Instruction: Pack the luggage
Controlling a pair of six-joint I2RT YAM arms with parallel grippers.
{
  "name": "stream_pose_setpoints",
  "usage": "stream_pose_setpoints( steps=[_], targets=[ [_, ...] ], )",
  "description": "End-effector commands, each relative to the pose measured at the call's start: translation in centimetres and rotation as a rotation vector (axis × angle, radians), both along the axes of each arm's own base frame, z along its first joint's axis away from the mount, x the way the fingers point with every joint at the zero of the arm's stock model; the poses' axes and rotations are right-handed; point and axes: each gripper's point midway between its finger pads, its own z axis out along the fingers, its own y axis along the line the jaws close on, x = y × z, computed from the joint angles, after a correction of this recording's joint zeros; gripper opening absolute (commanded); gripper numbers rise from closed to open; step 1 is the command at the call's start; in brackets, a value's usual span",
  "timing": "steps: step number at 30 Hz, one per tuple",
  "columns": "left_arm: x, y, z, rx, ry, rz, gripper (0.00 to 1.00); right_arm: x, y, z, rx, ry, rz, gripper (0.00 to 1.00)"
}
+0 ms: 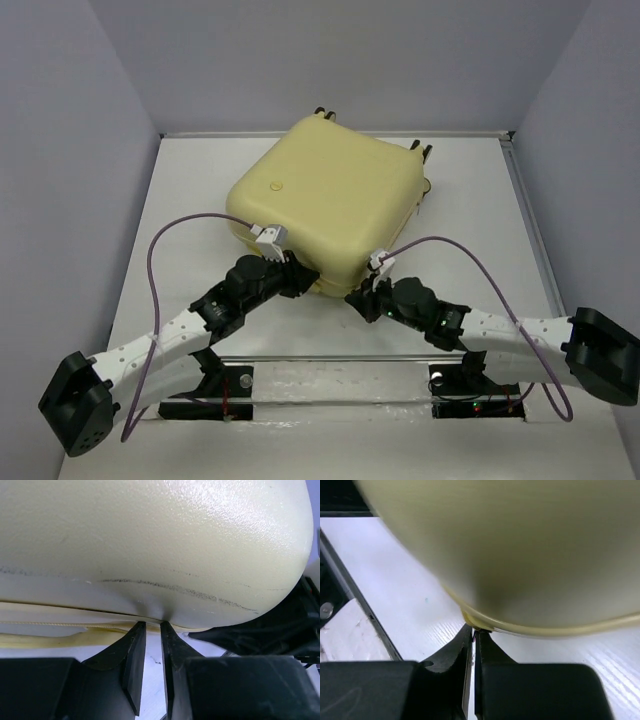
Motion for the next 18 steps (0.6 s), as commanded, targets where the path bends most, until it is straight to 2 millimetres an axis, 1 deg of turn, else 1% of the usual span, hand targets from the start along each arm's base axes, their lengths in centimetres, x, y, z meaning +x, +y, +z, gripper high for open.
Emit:
stream_pose_setpoints(
  steps=[1, 3, 4, 5, 6, 7, 8, 9, 10, 11, 12, 13, 14, 15, 16, 17, 18],
  targets=[
    [3.2, -3.5, 9.0, -0.215, -0.193, 0.015, 0.27, -9.3, 5.7, 0.3, -0.062, 0.133, 0.211, 0.07],
    [3.6, -4.1, 9.7, -0.231, -0.194, 0.02, 0.27, -11.1, 7.2, 0.4, -0.082, 0.148, 0.238, 0.07],
    [3.8, -4.6, 10.0, -0.237, -0.192, 0.015, 0.26, -12.2, 8.5, 1.5, -0.068, 0.157, 0.255, 0.07],
    [4.2, -4.6, 10.3, -0.246, -0.194, 0.043, 0.25, -12.1, 9.1, 0.9, -0.086, 0.159, 0.236, 0.07],
    [4.3, -4.8, 10.4, -0.244, -0.193, 0.044, 0.25, -11.8, 9.7, 1.1, -0.075, 0.155, 0.226, 0.07],
    [4.3, -5.1, 10.6, -0.246, -0.194, 0.041, 0.25, -11.1, 10.5, 1.9, -0.035, 0.138, 0.197, 0.07],
    [4.1, -5.6, 10.8, -0.248, -0.195, 0.027, 0.25, -9.2, 10.9, 2.3, -0.029, 0.097, 0.101, 0.07],
    [4.0, -5.7, 10.7, -0.245, -0.191, 0.024, 0.24, -8.3, 11.5, 3.1, -0.013, 0.052, 0.071, 0.07],
    [3.9, -5.8, 10.5, -0.244, -0.186, 0.02, 0.24, -6.8, 11.7, 3.8, 0.007, 0.027, 0.012, 0.07],
    [3.8, -5.8, 10.4, -0.241, -0.181, 0.019, 0.24, -4.8, 11.7, 4.7, 0.042, -0.003, -0.064, 0.07],
    [3.6, -5.8, 9.9, -0.226, -0.166, 0.016, 0.25, -3.0, 11.9, 5.8, 0.111, -0.036, -0.138, 0.07],
    [3.6, -5.4, 10.0, -0.22, -0.168, 0.029, 0.25, -1.2, 11.4, 6.2, 0.162, -0.033, -0.204, 0.07],
    [3.5, -5.1, 9.4, -0.194, -0.152, 0.036, 0.25, -0.2, 11.1, 6.7, 0.216, -0.04, -0.241, 0.07],
    [3.9, -4.3, 9.3, -0.166, -0.153, 0.074, 0.3, 0.2, 10.9, 6.8, 0.272, -0.048, -0.244, 0.07],
    [4.3, -3.5, 11.3, -0.159, -0.188, 0.112, 0.32, 0.5, 10.8, 6.7, 0.275, -0.047, -0.247, 0.07],
    [4.5, -2.5, 11.5, -0.126, -0.188, 0.148, 0.38, 0.4, 10.8, 6.7, 0.272, -0.049, -0.239, 0.07],
    [4.5, -1.2, 11.2, -0.069, -0.175, 0.183, 0.57, 0.1, 10.7, 6.0, 0.245, -0.042, -0.221, 0.07]
  ],
)
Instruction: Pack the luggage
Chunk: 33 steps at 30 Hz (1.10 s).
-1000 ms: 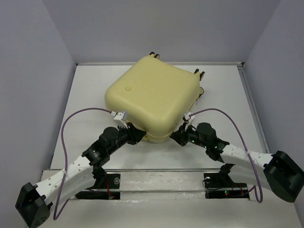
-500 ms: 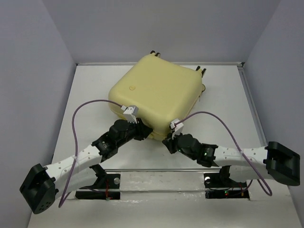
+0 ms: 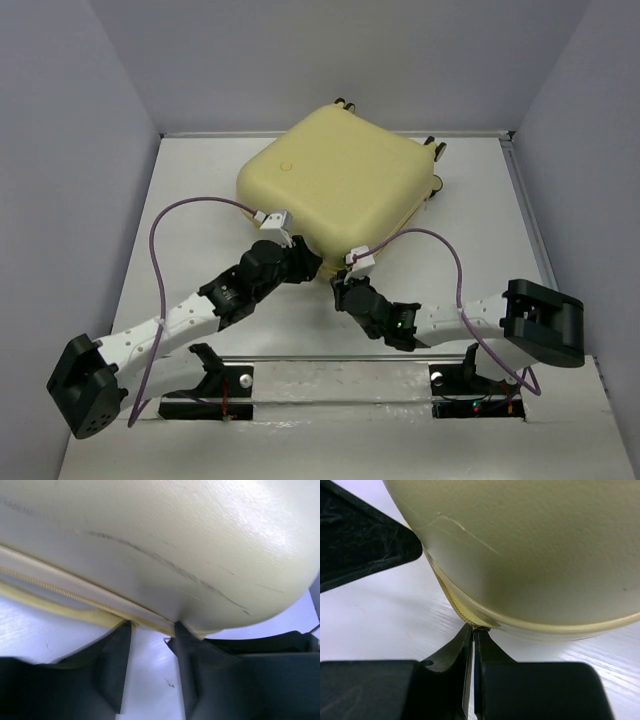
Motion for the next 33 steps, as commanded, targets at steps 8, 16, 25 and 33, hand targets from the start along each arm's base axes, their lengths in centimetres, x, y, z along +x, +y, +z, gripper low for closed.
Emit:
stream_pose_setpoints(
  steps=[8, 16, 25, 33],
  targets=[
    [8.2, 8.9, 21.0, -0.013, -0.271, 0.325, 0.99, -6.5, 3.7, 3.8, 0.351, 0.11, 0.337, 0.07],
    [20.0, 15.8, 16.8, 0.082, -0.089, 0.386, 0.99, -9.0, 1.9, 2.8, 0.272, 0.185, 0.431, 0.07],
    [26.3, 14.6, 5.7, 0.007, 0.183, 0.295, 0.98, -8.4, 2.2, 3.0, 0.23, 0.182, 0.402, 0.07],
    [24.0, 11.0, 0.1, -0.11, 0.315, 0.202, 0.95, -6.6, 4.3, 4.2, 0.19, 0.13, 0.364, 0.07]
  ],
)
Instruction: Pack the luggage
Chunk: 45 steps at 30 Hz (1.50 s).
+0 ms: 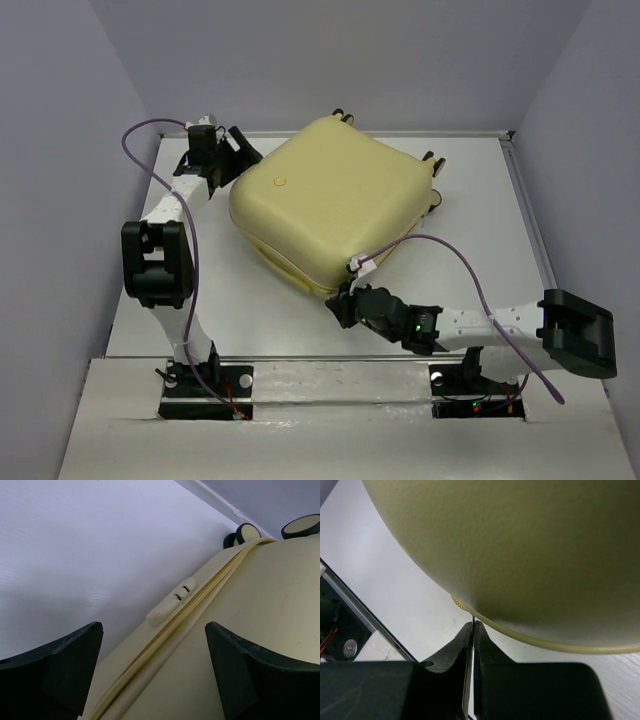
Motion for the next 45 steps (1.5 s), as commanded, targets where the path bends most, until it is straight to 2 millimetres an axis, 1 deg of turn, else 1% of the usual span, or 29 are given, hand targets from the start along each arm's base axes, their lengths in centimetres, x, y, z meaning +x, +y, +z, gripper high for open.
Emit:
stream_pose_setpoints(
  steps=[1, 3, 4, 6, 10, 11, 12, 13, 16, 19, 20, 21, 22, 23, 24, 25, 27, 29, 30, 31, 32, 34, 35, 38, 40, 41, 42, 43, 45],
  targets=[
    [-4.0, -6.3, -1.0, -0.131, 0.054, -0.2, 0.95, -0.7, 3.3, 3.6, 0.058, -0.052, 0.078, 0.07],
    [-6.3, -9.0, -1.7, -0.165, 0.051, -0.251, 0.94, 0.0, 3.5, 4.8, 0.057, -0.079, 0.076, 0.07],
    [-8.6, -9.8, -2.7, -0.209, 0.089, -0.245, 0.94, 0.6, 3.6, 5.3, 0.053, -0.098, 0.078, 0.07],
    [-10.3, -11.6, -2.4, -0.279, 0.049, -0.275, 0.94, 2.3, 3.7, 7.2, 0.089, -0.11, 0.086, 0.07],
    [-15.0, -11.2, -4.2, -0.356, 0.044, -0.215, 0.94, 4.2, 4.3, 9.9, 0.1, -0.147, 0.052, 0.07],
    [-16.7, -10.7, -5.1, -0.363, 0.053, -0.201, 0.94, 4.1, 5.2, 9.0, 0.084, -0.124, 0.07, 0.07],
    [-17.2, -10.5, -5.1, -0.374, 0.044, -0.193, 0.94, 2.1, 6.9, 8.8, 0.086, -0.119, 0.127, 0.07],
    [-18.3, -10.3, -5.1, -0.382, 0.034, -0.193, 0.94, 1.4, 8.6, 7.2, 0.043, -0.113, 0.148, 0.07],
    [-19.8, -9.9, -4.5, -0.378, -0.003, -0.199, 0.94, -0.4, 11.3, 3.9, -0.067, -0.113, 0.137, 0.07],
    [-20.6, -9.0, -4.6, -0.34, -0.027, -0.194, 0.94, 1.1, 9.8, 1.7, -0.148, -0.142, 0.017, 0.07],
    [-20.8, -8.4, -5.2, -0.316, -0.009, -0.179, 0.94, 1.6, 8.1, 0.6, -0.172, -0.139, -0.011, 0.07],
    [-20.7, -8.1, -5.2, -0.289, -0.021, -0.174, 0.94, 2.2, 7.2, 2.5, -0.105, -0.142, -0.033, 0.07],
    [-20.7, -8.1, -4.9, -0.289, -0.028, -0.175, 0.94, 2.7, 6.0, 2.7, -0.09, -0.144, -0.051, 0.07],
    [-20.9, -8.3, -4.5, -0.3, -0.036, -0.186, 0.94, 4.0, 3.3, 1.2, -0.109, -0.125, -0.105, 0.07],
    [-21.0, -8.5, -4.3, -0.308, -0.038, -0.195, 0.95, 4.6, 2.2, 1.6, -0.086, -0.12, -0.133, 0.07],
    [-21.2, -8.9, -3.8, -0.328, -0.042, -0.208, 0.95, 5.1, 1.6, 3.5, -0.021, -0.132, -0.15, 0.07],
    [-21.5, -9.5, -3.4, -0.344, -0.048, -0.228, 0.95, 5.5, 1.6, 4.0, -0.006, -0.151, -0.146, 0.07],
    [-22.0, -10.1, -3.0, -0.355, -0.051, -0.255, 0.94, 5.2, 4.9, 4.2, 0.002, -0.161, -0.044, 0.07],
    [-22.1, -10.3, -3.0, -0.36, -0.048, -0.264, 0.95, 4.9, 7.7, 6.1, 0.065, -0.166, 0.025, 0.07],
    [-22.4, -10.5, -2.9, -0.367, -0.046, -0.276, 0.95, 4.3, 9.3, 6.0, 0.054, -0.182, 0.071, 0.07],
    [-22.5, -10.5, -2.8, -0.368, -0.052, -0.28, 0.95, 4.1, 11.1, 3.8, 0.003, -0.183, 0.109, 0.07],
    [-22.8, -10.7, -2.7, -0.37, -0.049, -0.301, 0.94, 3.1, 14.1, 4.1, 0.002, -0.219, 0.206, 0.07],
    [-22.6, -10.4, -2.4, -0.357, -0.062, -0.297, 0.94, 3.5, 14.9, 4.4, -0.011, -0.252, 0.213, 0.07],
    [-23.2, -10.0, -3.0, -0.33, -0.047, -0.306, 0.95, 2.7, 14.2, 4.6, -0.024, -0.286, 0.273, 0.07],
    [-23.3, -10.0, -2.7, -0.321, -0.051, -0.316, 0.95, 1.4, 11.5, 3.9, -0.048, -0.252, 0.289, 0.07],
    [-23.5, -10.0, -2.3, -0.328, -0.065, -0.319, 0.95, 0.4, 9.1, 1.4, -0.08, -0.199, 0.293, 0.07],
    [-23.6, -10.1, -2.1, -0.334, -0.069, -0.322, 0.95, -0.7, 8.1, 3.4, -0.02, -0.196, 0.32, 0.07],
    [-23.7, -10.2, -1.9, -0.341, -0.072, -0.327, 0.95, -1.4, 6.9, 2.9, -0.037, -0.166, 0.332, 0.13],
    [-23.8, -10.0, -1.5, -0.328, -0.086, -0.325, 0.95, -2.5, 5.0, 2.8, -0.054, -0.082, 0.324, 0.39]
  ],
)
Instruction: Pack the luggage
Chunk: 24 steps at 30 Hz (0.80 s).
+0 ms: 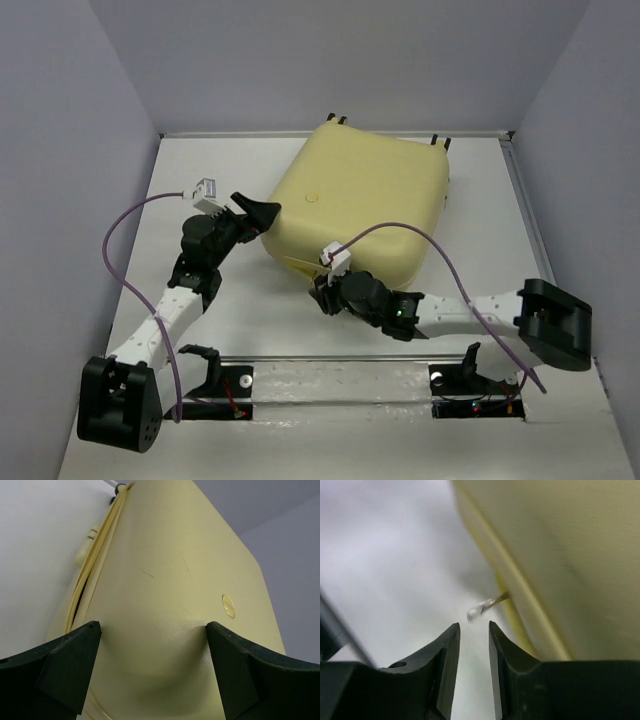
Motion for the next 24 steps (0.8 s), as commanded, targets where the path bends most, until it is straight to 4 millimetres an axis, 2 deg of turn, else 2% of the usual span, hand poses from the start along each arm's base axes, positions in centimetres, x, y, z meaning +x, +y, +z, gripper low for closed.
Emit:
stream_pose_setpoints(
  steps=[1, 3, 4, 6, 8, 10, 11, 12, 13, 14, 16, 17, 18, 20, 21, 23, 24],
  targets=[
    [-5.7, -4.0, -6.1, 0.02, 0.254, -0.252, 0.95, -8.2, -0.5, 3.1, 0.082, 0.191, 0.256, 0.7],
    [-5.4, -3.6, -6.1, 0.038, 0.252, -0.231, 0.96, -8.7, -2.0, 4.8, 0.089, 0.218, 0.236, 0.85],
    [-5.2, -3.5, -6.1, 0.042, 0.25, -0.218, 0.96, -8.9, -3.6, 7.3, 0.107, 0.209, 0.217, 0.93],
    [-4.8, -3.4, -5.9, 0.044, 0.24, -0.211, 0.96, -8.2, -5.1, 10.5, 0.156, 0.167, 0.162, 0.98],
    [-4.4, -3.2, -5.5, 0.058, 0.224, -0.193, 0.97, -7.3, -7.3, 15.7, 0.247, 0.107, 0.104, 1.0],
    [-4.1, -2.9, -4.9, 0.068, 0.207, -0.179, 0.99, -4.3, -10.1, 18.6, 0.288, 0.024, -0.073, 1.0],
    [-3.9, -2.9, -4.1, 0.067, 0.185, -0.172, 0.99, -1.9, -12.4, 20.9, 0.307, -0.041, -0.193, 1.0],
    [-3.8, -2.9, -3.8, 0.071, 0.178, -0.171, 0.99, 0.0, -14.3, 21.6, 0.297, -0.08, -0.3, 1.0],
    [-3.7, -2.9, -3.5, 0.072, 0.169, -0.171, 0.99, 2.2, -16.8, 22.2, 0.28, -0.124, -0.429, 1.0],
    [-3.6, -2.9, -2.9, 0.071, 0.156, -0.172, 0.99, 5.6, -20.4, 23.0, 0.256, -0.162, -0.584, 1.0],
    [-3.6, -3.0, -2.9, 0.075, 0.155, -0.18, 0.99, 8.7, -23.8, 22.8, 0.234, -0.16, -0.69, 1.0],
    [-3.8, -3.2, -3.0, 0.073, 0.16, -0.192, 0.99, 11.2, -28.4, 22.5, 0.227, -0.159, -0.827, 1.0],
    [-3.9, -3.5, -3.0, 0.066, 0.155, -0.21, 0.99, 12.6, -28.7, 21.5, 0.242, -0.107, -0.805, 1.0],
    [-4.1, -3.8, -3.1, 0.064, 0.152, -0.225, 0.99, 14.7, -31.7, 19.8, 0.247, -0.05, -0.86, 1.0],
    [-4.2, -3.9, -3.1, 0.063, 0.148, -0.229, 0.99, 15.7, -34.6, 18.8, 0.244, -0.027, -0.933, 1.0],
    [-4.7, -4.5, -3.2, 0.07, 0.143, -0.254, 0.99, 17.4, -34.0, 16.0, 0.253, 0.075, -0.868, 1.0],
    [-5.0, -5.0, -3.3, 0.073, 0.143, -0.271, 0.99, 17.9, -32.6, 15.8, 0.285, 0.102, -0.778, 1.0]
  ],
)
